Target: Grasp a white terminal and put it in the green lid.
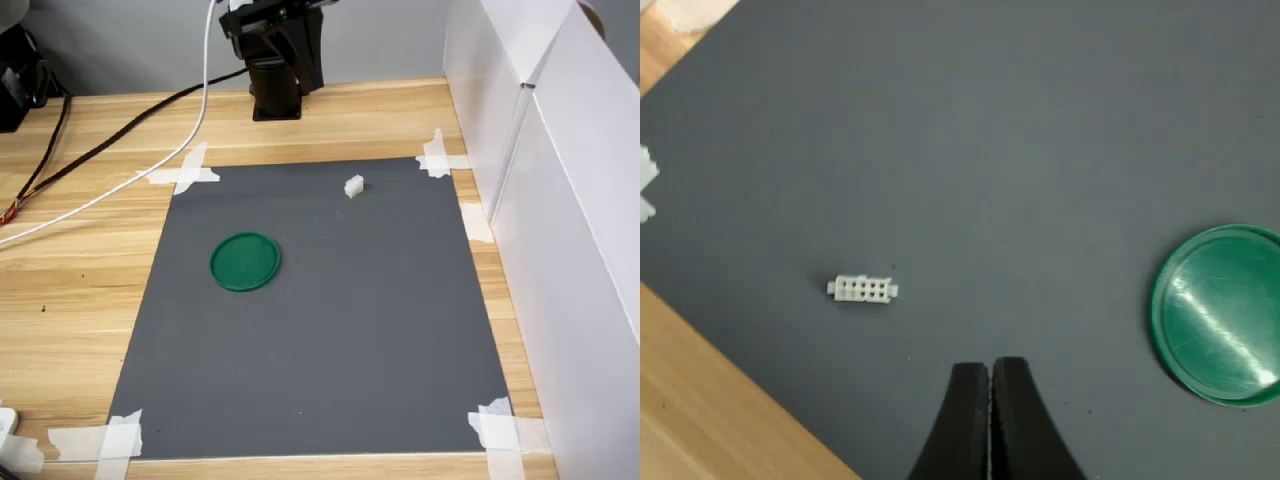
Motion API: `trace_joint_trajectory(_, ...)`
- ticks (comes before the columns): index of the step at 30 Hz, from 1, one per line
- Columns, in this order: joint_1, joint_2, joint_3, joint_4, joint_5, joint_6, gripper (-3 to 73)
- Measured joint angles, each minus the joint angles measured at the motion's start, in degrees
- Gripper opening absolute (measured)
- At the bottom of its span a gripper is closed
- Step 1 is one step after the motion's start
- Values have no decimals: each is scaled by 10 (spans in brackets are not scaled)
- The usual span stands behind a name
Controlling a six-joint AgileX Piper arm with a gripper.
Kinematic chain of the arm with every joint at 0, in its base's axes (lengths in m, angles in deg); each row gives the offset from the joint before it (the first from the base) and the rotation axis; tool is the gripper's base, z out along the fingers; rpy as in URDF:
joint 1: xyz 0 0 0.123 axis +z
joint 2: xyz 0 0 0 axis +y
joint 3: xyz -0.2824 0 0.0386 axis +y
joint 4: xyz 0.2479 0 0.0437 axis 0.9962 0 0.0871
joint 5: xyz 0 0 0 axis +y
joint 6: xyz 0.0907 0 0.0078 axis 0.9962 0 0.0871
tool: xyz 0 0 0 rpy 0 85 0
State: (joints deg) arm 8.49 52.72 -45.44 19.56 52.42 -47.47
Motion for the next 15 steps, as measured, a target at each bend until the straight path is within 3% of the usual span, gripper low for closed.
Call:
trace_joint_trajectory(10, 104, 59, -2, -23, 10, -41, -17)
trace_joint_trajectory(15, 126, 73, -2, -24, 18, -42, -2)
